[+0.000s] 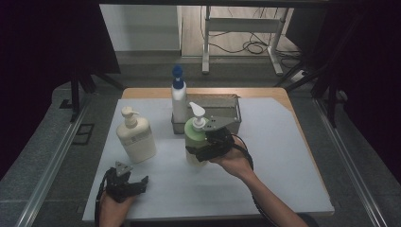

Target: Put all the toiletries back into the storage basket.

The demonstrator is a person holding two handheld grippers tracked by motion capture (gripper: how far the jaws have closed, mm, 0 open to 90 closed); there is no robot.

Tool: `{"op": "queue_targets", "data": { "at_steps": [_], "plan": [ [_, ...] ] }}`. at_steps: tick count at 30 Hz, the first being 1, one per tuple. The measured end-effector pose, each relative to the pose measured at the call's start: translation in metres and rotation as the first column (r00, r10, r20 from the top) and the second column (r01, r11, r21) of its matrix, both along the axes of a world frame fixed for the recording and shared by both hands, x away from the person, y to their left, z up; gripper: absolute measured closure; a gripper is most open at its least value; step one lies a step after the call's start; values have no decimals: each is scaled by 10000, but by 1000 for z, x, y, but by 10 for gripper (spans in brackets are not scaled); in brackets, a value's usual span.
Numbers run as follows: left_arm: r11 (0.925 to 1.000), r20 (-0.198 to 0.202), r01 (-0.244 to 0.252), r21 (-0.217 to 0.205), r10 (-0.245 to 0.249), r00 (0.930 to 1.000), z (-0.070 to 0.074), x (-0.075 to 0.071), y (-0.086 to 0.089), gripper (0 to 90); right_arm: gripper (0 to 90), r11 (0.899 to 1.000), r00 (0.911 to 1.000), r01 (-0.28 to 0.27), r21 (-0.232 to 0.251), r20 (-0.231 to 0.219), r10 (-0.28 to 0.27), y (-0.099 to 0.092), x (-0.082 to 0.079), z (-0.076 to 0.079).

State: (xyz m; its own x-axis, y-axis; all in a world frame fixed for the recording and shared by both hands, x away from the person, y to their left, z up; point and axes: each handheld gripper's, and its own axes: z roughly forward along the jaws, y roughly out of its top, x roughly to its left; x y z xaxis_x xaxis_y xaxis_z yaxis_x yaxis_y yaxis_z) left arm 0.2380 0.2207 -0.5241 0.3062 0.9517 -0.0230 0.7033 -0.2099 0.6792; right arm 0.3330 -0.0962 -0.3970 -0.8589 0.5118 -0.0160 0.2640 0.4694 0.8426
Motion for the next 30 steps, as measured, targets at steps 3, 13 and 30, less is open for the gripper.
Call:
{"op": "queue_targets", "data": {
  "at_steps": [3, 13, 30],
  "plan": [
    [10000, 0, -2, -3, 2, 10000, 0, 0, 0, 118, 119, 9999, 9998, 141, 37, 106, -142, -2, 5, 3],
    [10000, 1, 3, -1, -3, 10000, 0, 0, 0, 118, 120, 9978, 9976, 640, 156, 238, -643, -7, 22, 12],
    [10000, -32, 9, 0, -9, 10000, 0, 0, 0, 118, 120, 9888, 9890, 1452, 336, 220, -1460, -9, 52, 24]
  ]
}}
